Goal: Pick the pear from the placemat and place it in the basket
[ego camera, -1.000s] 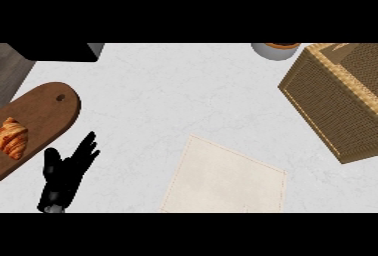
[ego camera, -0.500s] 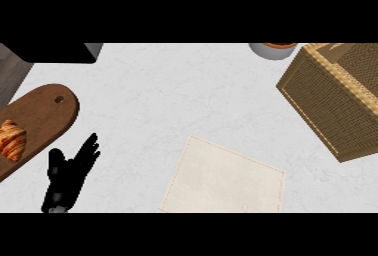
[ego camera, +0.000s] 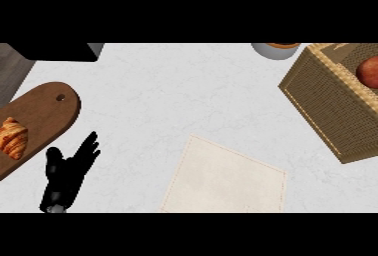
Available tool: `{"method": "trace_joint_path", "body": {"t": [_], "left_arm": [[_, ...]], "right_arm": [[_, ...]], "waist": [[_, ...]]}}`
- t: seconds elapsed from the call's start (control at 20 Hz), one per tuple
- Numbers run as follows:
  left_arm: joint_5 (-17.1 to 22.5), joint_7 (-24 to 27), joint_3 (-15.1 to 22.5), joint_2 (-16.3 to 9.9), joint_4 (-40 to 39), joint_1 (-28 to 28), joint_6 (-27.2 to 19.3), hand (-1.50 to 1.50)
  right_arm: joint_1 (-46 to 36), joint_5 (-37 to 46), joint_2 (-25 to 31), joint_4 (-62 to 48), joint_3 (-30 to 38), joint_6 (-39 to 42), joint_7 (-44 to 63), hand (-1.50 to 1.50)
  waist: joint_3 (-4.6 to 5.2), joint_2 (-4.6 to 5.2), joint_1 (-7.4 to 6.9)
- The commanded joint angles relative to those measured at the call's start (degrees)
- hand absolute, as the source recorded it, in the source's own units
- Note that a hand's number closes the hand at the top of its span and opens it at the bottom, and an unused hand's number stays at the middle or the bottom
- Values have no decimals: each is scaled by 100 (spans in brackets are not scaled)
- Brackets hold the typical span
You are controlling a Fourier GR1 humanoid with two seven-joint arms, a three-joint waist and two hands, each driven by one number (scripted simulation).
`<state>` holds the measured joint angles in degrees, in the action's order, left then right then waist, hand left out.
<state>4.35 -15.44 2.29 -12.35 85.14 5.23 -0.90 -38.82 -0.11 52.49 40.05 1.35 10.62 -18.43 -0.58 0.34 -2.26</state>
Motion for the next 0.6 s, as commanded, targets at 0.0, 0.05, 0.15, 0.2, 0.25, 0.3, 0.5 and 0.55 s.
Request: {"method": "trace_joint_path", "body": {"t": [0.0,0.05,0.15,0.2,0.25,0.3,0.5,0.55], "left_arm": [[6,12,-16,38,-481,161,95,0],[-25,118,-38,24,-555,119,104,0],[113,28,-168,-39,-655,-62,218,0],[-4,61,-129,-7,-655,-48,129,0],[-105,129,-32,61,-482,273,44,0],[-114,152,147,175,-176,486,54,0],[-59,188,-99,11,-555,97,146,0],[-69,105,-68,77,-571,62,88,0]], "right_arm": [[-296,252,209,-717,133,106,-715,-150],[-593,363,231,-896,83,163,-674,-150],[-656,427,43,-1203,127,52,-963,-150],[-767,406,-47,-1389,202,-10,-930,-150],[-612,293,-32,-1405,306,93,-1065,-150],[-988,99,212,-1588,507,368,-789,-150],[-1055,-28,379,-2091,778,560,-912,-150],[-1347,-113,640,-2143,850,833,-455,-150]], "waist": [[49,32,44],[50,44,1],[49,44,21],[49,41,21],[49,21,51],[45,33,-39],[45,45,40],[49,45,36]]}}
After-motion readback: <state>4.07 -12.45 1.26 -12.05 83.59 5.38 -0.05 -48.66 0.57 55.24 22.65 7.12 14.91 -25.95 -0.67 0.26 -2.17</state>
